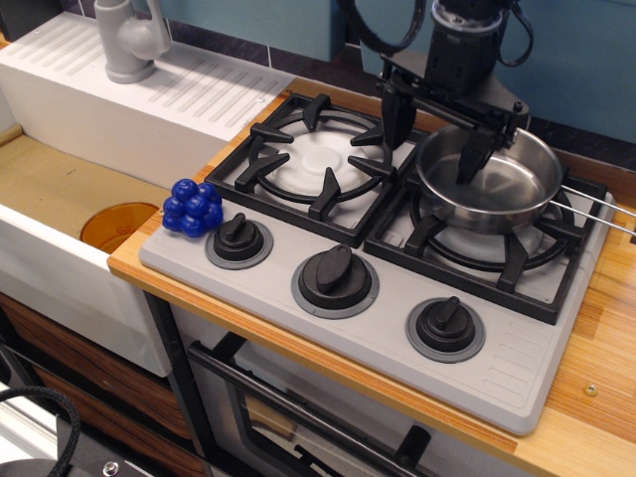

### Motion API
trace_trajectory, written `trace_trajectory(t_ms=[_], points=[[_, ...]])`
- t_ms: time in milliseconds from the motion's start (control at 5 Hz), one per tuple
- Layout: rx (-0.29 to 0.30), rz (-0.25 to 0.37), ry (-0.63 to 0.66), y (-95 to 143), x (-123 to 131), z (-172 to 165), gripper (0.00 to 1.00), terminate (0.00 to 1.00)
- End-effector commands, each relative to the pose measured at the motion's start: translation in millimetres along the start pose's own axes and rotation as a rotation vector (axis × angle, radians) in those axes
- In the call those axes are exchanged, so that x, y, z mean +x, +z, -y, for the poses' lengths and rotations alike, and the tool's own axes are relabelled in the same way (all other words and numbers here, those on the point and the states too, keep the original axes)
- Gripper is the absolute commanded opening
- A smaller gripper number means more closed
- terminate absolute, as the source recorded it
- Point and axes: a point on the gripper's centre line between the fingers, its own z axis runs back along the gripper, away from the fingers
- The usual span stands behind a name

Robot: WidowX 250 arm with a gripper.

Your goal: Put pan on stove and put blueberry in pan

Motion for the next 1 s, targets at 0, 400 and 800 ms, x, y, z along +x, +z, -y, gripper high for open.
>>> trace_trajectory(t_ms=[0,400,800], points=[[-0.018,0.071,-0.003,-5.8,6.1,-5.0,1.0,0.0],[-0.04,0.09,-0.01,-19.4,7.2,-7.7,1.0,0.0],[-0.035,0.081,-0.016,-18.3,5.1,-10.6,0.0,0.0]])
